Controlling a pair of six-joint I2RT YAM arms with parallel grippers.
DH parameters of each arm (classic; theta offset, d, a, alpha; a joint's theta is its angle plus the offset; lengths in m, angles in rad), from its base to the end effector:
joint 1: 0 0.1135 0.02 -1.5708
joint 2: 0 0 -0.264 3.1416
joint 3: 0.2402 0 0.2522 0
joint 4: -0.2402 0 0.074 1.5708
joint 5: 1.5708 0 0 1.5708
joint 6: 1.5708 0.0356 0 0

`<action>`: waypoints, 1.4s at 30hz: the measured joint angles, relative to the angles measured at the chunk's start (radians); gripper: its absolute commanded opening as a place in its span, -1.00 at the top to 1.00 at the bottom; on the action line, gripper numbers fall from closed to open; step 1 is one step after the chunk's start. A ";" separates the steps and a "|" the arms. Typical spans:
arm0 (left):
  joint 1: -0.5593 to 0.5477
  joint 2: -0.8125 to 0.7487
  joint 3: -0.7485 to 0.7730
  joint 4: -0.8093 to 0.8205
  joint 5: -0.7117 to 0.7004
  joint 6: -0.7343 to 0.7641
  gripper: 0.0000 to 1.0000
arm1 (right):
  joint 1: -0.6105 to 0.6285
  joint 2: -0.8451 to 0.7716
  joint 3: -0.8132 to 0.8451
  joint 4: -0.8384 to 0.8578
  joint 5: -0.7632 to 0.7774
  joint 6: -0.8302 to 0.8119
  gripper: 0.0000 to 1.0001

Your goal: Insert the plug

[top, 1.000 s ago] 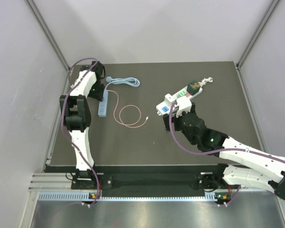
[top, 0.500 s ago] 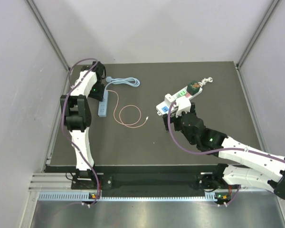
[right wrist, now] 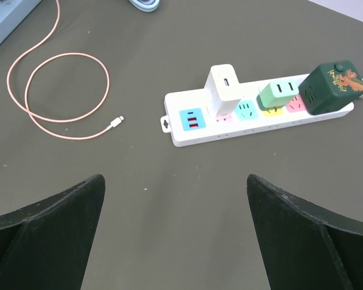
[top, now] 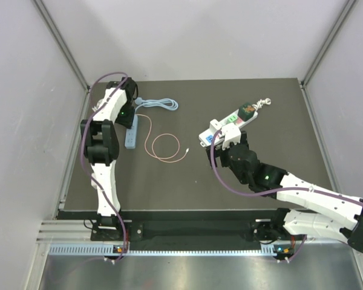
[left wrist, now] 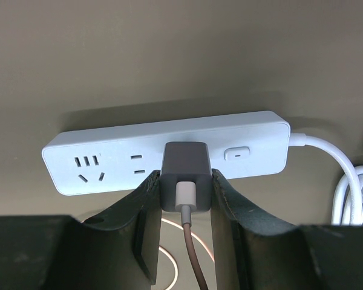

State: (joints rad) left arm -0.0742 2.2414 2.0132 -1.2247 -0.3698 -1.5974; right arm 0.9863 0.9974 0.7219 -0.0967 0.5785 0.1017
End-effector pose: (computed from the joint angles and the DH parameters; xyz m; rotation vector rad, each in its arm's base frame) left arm 0.4486 -0.0204 0.2169 -1.9409 1.9911 0.2270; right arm 0.1407 0.1773 0.2886 -0.4511 1.8295 0.1826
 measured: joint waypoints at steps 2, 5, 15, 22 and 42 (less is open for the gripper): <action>-0.003 0.006 0.008 -0.006 -0.008 0.000 1.00 | 0.000 0.000 0.000 0.000 0.000 -0.003 -1.00; -0.008 0.023 0.035 -0.026 -0.021 0.002 1.00 | 0.000 0.002 0.000 0.001 0.000 -0.005 -0.99; -0.007 0.034 0.026 -0.010 -0.024 0.019 1.00 | 0.001 0.026 0.000 0.003 0.001 -0.005 -0.99; 0.008 -0.054 -0.130 0.131 -0.002 0.031 1.00 | 0.005 0.044 0.000 0.001 0.002 -0.005 -1.00; 0.017 -0.013 -0.064 0.089 0.016 0.083 1.00 | 0.037 0.066 0.040 -0.017 0.029 -0.005 -0.99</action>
State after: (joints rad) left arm -0.0570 2.2284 1.9488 -1.1362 -0.3542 -1.5143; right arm 1.0237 1.0637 0.7620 -0.1135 0.6075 0.0971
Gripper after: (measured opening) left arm 0.382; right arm 0.996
